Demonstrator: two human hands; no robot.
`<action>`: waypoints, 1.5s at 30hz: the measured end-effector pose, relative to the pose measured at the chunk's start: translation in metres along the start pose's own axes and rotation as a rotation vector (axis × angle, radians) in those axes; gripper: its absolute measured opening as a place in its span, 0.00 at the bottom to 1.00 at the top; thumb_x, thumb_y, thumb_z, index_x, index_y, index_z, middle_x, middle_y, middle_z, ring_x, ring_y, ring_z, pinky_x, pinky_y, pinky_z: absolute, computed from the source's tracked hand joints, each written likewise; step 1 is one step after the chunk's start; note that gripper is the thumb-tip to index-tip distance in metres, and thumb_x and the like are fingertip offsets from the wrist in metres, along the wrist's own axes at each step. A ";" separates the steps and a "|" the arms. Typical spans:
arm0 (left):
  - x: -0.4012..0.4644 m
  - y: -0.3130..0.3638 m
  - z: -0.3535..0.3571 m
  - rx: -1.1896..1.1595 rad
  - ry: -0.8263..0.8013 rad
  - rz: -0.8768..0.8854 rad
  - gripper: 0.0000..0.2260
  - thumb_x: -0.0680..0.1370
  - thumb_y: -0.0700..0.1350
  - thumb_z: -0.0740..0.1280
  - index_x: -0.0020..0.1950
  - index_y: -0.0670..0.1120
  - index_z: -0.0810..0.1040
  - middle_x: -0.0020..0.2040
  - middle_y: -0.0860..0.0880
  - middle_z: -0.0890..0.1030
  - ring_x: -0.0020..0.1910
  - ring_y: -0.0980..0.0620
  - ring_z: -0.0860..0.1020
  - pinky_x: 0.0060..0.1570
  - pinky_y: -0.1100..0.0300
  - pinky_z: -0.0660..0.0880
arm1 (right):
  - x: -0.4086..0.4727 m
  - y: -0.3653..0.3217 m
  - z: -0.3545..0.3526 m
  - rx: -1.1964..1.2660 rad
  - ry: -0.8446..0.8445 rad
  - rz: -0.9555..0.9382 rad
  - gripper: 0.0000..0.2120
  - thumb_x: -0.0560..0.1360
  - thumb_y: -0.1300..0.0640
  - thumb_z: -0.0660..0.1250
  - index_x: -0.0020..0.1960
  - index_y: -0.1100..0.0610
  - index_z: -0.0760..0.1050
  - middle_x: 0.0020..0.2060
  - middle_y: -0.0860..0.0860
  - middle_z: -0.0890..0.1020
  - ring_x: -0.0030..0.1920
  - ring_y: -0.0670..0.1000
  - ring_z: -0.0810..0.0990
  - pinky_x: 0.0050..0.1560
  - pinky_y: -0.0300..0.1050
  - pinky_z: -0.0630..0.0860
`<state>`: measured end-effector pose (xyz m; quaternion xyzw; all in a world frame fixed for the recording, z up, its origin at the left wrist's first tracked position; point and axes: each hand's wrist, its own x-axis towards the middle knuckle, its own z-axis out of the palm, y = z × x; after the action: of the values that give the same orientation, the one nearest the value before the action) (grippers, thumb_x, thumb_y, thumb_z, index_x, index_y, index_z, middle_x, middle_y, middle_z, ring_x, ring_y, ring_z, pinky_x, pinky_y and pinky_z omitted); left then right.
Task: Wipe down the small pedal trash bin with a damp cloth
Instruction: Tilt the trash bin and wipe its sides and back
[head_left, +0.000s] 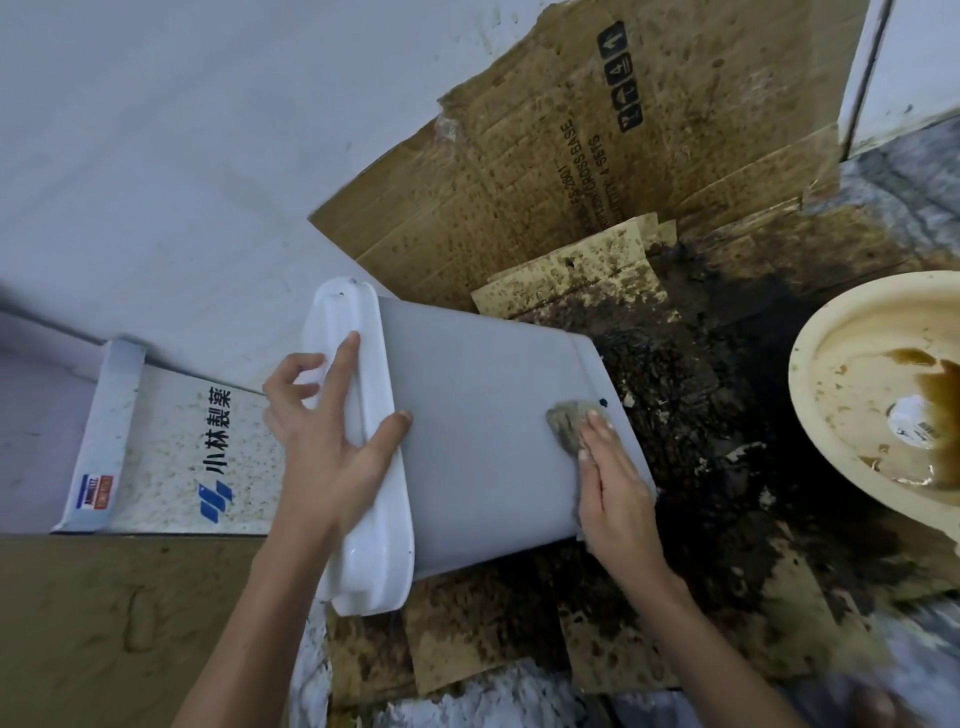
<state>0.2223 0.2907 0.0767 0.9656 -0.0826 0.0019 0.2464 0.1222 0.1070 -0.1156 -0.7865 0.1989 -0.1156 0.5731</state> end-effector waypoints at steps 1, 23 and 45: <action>-0.002 0.002 0.000 -0.001 0.005 -0.019 0.35 0.72 0.59 0.67 0.79 0.63 0.64 0.68 0.58 0.56 0.70 0.47 0.62 0.68 0.57 0.60 | -0.008 -0.001 0.000 0.007 0.023 0.034 0.19 0.83 0.60 0.57 0.73 0.61 0.68 0.73 0.49 0.66 0.76 0.49 0.62 0.75 0.35 0.54; -0.039 0.004 0.003 -0.034 -0.021 -0.029 0.24 0.86 0.52 0.57 0.83 0.55 0.59 0.85 0.57 0.48 0.76 0.67 0.50 0.71 0.62 0.52 | -0.024 -0.057 0.009 0.062 -0.093 -0.133 0.19 0.83 0.62 0.57 0.73 0.60 0.68 0.74 0.52 0.68 0.76 0.52 0.64 0.77 0.47 0.57; -0.034 -0.006 0.006 0.067 -0.040 0.009 0.35 0.81 0.57 0.66 0.84 0.59 0.53 0.84 0.60 0.44 0.83 0.56 0.50 0.71 0.57 0.54 | -0.006 0.055 -0.016 0.040 0.090 0.146 0.20 0.83 0.62 0.56 0.74 0.64 0.65 0.74 0.55 0.67 0.76 0.54 0.62 0.76 0.41 0.54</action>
<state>0.1896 0.2984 0.0667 0.9729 -0.0915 -0.0134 0.2121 0.1009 0.0815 -0.1623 -0.7524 0.2790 -0.1125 0.5860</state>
